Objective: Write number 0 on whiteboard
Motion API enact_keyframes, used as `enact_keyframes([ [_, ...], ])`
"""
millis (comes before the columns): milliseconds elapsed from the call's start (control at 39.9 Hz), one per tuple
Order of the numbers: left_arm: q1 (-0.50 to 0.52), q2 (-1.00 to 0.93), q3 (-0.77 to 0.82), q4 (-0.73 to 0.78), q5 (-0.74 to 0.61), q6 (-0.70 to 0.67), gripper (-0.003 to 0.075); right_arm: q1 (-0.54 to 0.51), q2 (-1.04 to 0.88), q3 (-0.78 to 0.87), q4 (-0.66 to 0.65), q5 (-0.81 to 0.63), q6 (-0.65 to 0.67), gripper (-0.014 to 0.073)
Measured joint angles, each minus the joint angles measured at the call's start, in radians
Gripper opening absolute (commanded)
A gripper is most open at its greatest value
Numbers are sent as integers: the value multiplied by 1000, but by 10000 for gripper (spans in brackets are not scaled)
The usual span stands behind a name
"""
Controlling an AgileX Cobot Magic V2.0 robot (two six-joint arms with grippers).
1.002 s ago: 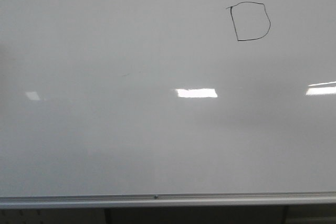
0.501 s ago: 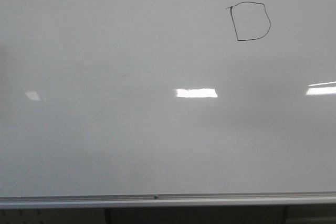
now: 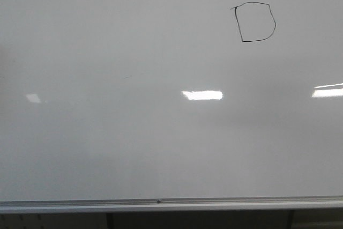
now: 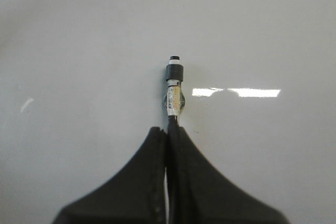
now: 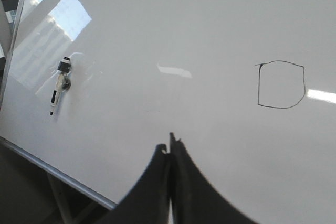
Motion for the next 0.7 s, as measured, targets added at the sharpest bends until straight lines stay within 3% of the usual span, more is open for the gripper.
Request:
enact_keyframes([
  [150, 0, 0, 0, 0, 0, 0, -20, 0, 0, 0, -167, -21, 107, -67],
  [276, 0, 0, 0, 0, 0, 0, -20, -26, 0, 0, -434, -32, 377, -67],
  [426, 0, 0, 0, 0, 0, 0, -20, -133, -7, 7, -702, -32, 709, -67],
  [551, 0, 0, 0, 0, 0, 0, -20, -204, -56, 49, -826, -36, 814, -67],
  [701, 0, 0, 0, 0, 0, 0, -20, -270, -140, 138, -856, -52, 840, -67],
])
